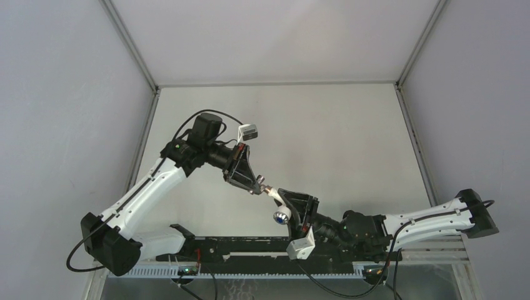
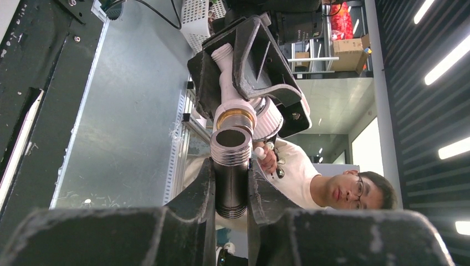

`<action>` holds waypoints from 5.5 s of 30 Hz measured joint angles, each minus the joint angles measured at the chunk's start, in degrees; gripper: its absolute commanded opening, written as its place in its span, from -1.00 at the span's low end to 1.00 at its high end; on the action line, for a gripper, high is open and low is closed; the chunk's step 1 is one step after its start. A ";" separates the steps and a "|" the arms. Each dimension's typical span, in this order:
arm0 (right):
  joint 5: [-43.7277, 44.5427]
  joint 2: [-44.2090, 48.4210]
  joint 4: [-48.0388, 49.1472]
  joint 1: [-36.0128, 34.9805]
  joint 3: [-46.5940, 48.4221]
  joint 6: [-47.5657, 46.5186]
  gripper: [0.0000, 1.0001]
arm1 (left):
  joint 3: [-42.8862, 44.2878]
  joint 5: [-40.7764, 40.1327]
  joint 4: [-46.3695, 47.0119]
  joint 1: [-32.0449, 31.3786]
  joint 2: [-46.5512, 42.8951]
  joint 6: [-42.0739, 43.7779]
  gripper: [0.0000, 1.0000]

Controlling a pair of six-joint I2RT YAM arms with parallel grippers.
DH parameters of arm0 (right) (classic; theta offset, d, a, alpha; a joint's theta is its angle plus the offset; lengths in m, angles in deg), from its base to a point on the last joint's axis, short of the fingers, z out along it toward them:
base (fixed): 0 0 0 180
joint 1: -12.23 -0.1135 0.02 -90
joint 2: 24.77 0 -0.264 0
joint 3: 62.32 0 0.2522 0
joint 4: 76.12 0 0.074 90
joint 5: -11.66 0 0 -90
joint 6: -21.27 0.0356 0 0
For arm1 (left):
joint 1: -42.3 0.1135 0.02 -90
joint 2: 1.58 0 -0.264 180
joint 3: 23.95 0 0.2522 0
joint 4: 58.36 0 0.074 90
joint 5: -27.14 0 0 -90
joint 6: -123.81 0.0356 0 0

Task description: Install the water faucets

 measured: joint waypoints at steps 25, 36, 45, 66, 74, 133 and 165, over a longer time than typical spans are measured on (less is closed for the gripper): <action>-0.13 -2.10 0.57 0.02 0.22 0.00 -1.00 | 0.15 -0.98 -1.64 -0.04 0.24 -0.02 -1.00; 1.03 -2.14 0.55 0.02 0.24 0.24 -1.00 | 1.27 -0.79 -2.03 -0.04 1.88 -0.04 -1.00; 1.79 -2.16 0.72 0.07 0.52 0.59 -1.00 | 1.55 -2.29 2.80 -0.48 1.77 -4.81 -1.00; 2.12 -3.91 7.34 0.50 0.57 -0.46 -1.00 | 1.51 -0.96 7.85 -0.90 0.11 -8.02 -1.00; 1.60 -3.91 7.06 0.76 0.57 0.26 -1.00 | 1.51 -0.96 6.93 -0.90 0.04 -7.02 -1.00; -56.98 2.32 0.81 50.88 6.12 104.87 -1.00 | -0.07 -15.47 28.11 -3.80 -6.62 0.90 -1.00; -71.95 -11.08 16.61 58.16 8.59 134.86 -1.00 | -12.68 -32.13 39.50 -8.46 -21.14 14.43 -1.00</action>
